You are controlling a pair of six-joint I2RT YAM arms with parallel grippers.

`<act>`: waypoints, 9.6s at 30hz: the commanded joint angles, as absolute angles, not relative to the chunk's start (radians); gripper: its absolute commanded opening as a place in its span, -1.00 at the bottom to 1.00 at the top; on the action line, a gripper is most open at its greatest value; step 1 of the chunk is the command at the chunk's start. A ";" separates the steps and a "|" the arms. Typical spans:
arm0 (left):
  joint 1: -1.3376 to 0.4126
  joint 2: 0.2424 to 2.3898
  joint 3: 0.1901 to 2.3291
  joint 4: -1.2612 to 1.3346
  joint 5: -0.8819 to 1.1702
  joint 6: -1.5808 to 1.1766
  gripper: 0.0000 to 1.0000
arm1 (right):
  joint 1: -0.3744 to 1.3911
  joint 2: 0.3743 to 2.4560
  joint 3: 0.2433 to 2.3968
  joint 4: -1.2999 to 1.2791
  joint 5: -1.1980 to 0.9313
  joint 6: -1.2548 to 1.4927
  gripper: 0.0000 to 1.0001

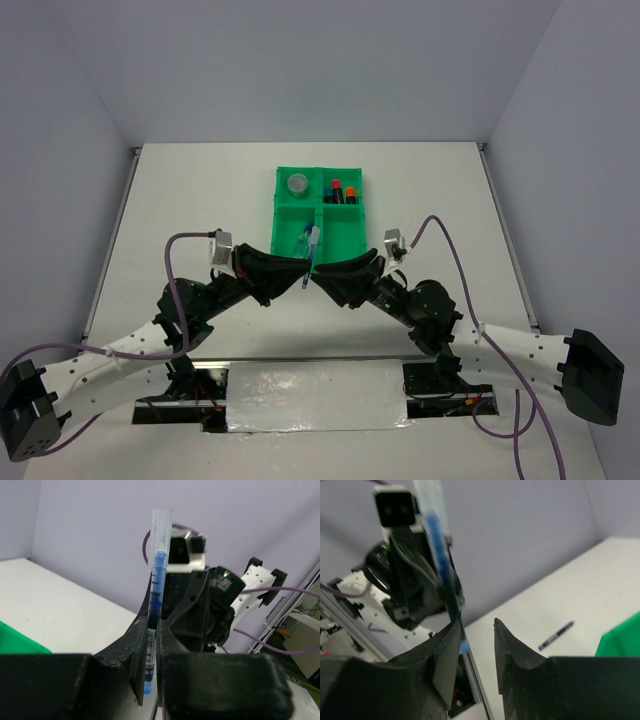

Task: Sort the stationery into containers
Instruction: Close the pen cap on the pen, then place the pen in the storage box.

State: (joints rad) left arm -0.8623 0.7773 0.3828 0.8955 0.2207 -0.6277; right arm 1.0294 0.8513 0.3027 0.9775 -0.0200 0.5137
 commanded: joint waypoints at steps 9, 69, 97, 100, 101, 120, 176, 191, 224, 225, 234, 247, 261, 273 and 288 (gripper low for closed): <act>-0.854 0.712 0.365 0.977 0.199 -0.580 -1.00 | 1.039 0.801 0.344 0.857 -0.089 0.469 0.00; -0.874 0.824 0.499 0.743 0.397 -0.525 -1.00 | 1.039 0.812 0.557 0.669 -0.207 0.367 0.99; -0.897 0.824 0.518 0.684 0.387 -0.492 -1.00 | 0.974 0.888 0.792 0.393 -0.147 0.321 -0.06; -0.896 0.822 0.520 0.681 0.382 -0.489 -1.00 | 0.974 0.885 0.779 0.402 -0.152 0.325 -0.30; -0.896 0.822 0.520 0.681 0.380 -0.491 -1.00 | 0.974 0.885 0.776 0.405 -0.152 0.325 -0.36; -0.896 0.796 0.546 0.784 0.328 -0.514 -1.00 | 0.974 0.882 0.592 0.583 -0.196 0.360 -1.00; -0.818 0.764 0.655 0.718 0.250 -0.457 -1.00 | 1.038 1.239 0.370 0.810 -0.239 0.494 -1.00; -0.778 0.785 0.563 0.991 0.229 -0.572 -1.00 | 1.069 1.348 0.319 1.008 -0.218 0.569 -1.00; -0.764 0.860 0.491 0.736 0.368 -0.468 -1.00 | 0.813 0.891 0.669 0.390 -0.199 0.486 0.48; -0.765 0.868 0.492 0.732 0.364 -0.466 -1.00 | 0.786 0.876 0.681 0.367 -0.199 0.479 0.50; -0.779 1.132 0.737 0.519 0.114 -0.534 -1.00 | 0.729 0.622 0.785 -0.076 0.116 0.472 0.99; -0.798 1.699 1.045 0.454 -0.107 -0.558 -0.86 | 0.727 0.437 0.864 -0.457 0.318 0.439 0.99; -0.779 1.841 1.057 0.509 -0.107 -0.578 -0.12 | 0.727 0.400 0.810 -0.459 0.252 0.416 0.99; -0.778 1.731 1.000 0.558 -0.101 -0.620 0.39 | 0.727 0.419 0.801 -0.445 0.242 0.400 0.99; -0.776 1.094 1.002 -0.256 -0.658 -0.666 0.99 | 0.510 0.729 0.746 -0.443 0.146 0.384 1.00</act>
